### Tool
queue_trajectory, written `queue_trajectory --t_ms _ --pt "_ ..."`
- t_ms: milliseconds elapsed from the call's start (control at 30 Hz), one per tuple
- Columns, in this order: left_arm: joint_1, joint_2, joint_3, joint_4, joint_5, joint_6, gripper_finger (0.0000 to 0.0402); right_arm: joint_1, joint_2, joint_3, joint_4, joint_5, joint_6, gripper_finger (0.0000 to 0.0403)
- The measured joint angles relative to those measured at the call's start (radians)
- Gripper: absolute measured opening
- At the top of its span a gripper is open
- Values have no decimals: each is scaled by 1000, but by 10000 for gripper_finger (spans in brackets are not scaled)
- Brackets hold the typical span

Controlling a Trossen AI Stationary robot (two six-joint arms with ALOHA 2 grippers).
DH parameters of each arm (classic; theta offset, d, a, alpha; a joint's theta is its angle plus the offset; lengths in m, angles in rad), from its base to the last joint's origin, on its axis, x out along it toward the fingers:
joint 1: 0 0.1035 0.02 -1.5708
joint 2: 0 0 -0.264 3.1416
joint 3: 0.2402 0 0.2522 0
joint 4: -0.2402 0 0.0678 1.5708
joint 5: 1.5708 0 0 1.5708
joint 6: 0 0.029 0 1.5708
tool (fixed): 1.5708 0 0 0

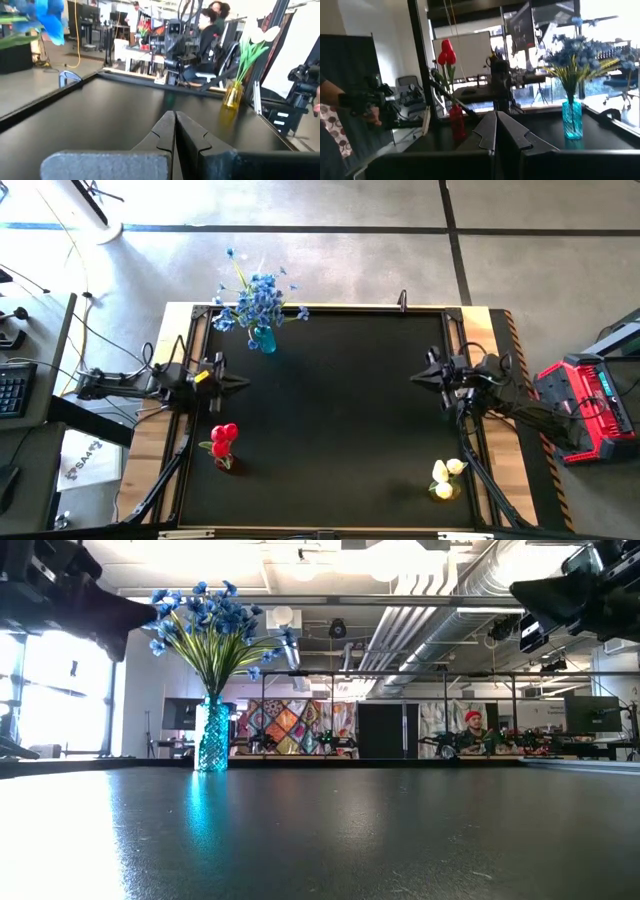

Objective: Sort flowers into vase by color
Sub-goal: Return to Home Position

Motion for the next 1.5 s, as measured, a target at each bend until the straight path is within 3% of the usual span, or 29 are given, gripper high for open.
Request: queue_trajectory --t_ms 233,533,733,900,1100,1267,1500 --pt "6 -4 -34 36 10 -13 0 -1 0 0 -67 10 -40 0" --pt "6 1 -60 67 -8 -14 0 32 15 0 -78 70 40 0" --pt "6 9 -60 75 -8 -14 0 90 15 -1 -70 115 8 0" --pt "5 9 -60 72 -8 -21 0 172 14 -1 44 162 17 0" --pt "5 9 -60 72 -27 -14 0 251 -1 -1 -29 180 -31 0" --pt "5 7 -60 73 -27 -14 0 241 -1 7 -126 158 -47 0" --pt "5 -26 -60 72 -27 -14 0 199 -1 38 -120 148 -102 0"
